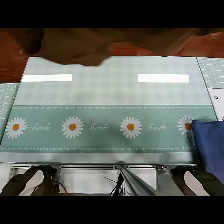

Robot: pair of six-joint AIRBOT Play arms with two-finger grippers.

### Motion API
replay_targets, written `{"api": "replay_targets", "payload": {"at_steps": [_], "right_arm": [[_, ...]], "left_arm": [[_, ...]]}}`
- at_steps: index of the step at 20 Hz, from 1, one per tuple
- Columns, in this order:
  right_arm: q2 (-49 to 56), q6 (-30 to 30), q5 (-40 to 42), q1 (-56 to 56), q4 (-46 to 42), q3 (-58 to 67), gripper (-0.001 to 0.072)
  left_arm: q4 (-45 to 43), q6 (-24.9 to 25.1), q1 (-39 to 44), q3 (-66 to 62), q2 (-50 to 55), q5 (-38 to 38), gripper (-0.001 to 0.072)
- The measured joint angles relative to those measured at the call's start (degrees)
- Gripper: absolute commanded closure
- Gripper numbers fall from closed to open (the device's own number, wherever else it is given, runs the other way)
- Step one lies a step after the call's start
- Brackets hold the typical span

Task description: Fold the shirts.

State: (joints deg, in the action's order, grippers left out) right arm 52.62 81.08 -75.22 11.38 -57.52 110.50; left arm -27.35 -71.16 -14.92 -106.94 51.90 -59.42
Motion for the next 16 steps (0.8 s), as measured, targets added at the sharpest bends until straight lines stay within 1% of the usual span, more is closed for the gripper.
{"api": "replay_targets", "payload": {"at_steps": [3,5,9,11,13,14,16], "right_arm": [[-7.82,0.46,-3.15,-0.31,-3.26,1.64,0.0686],[-11.54,0.96,-6.12,-0.35,-4.20,2.10,0.0686],[-15.34,2.43,-16.65,-0.42,-5.22,1.11,0.0686],[-16.35,2.89,-20.92,-0.42,-5.01,-2.91,0.0686],[-17.18,2.99,-22.12,-0.44,-4.09,-10.56,0.0686],[-17.53,2.91,-21.53,-0.48,-3.48,-15.26,0.0686],[-17.57,1.66,-17.25,-0.48,-1.95,-27.04,0.0686]], "left_arm": [[-2.58,-0.48,-4.04,-4.87,-5.68,-3.02,0.0684],[-7.98,-0.92,-5.53,-6.25,-9.88,-3.93,0.0684],[-22.14,-3.58,-5.25,-5.99,-16.11,-7.04,0.0684],[-25.59,-4.57,-2.89,-2.36,-17.51,-8.15,0.0684],[-27.26,-5.31,-0.26,4.76,-17.88,-8.96,0.0684],[-27.85,-5.40,0.98,9.51,-17.59,-9.42,0.0684],[-27.91,-4.81,3.26,19.63,-16.24,-8.22,0.0684]]}}
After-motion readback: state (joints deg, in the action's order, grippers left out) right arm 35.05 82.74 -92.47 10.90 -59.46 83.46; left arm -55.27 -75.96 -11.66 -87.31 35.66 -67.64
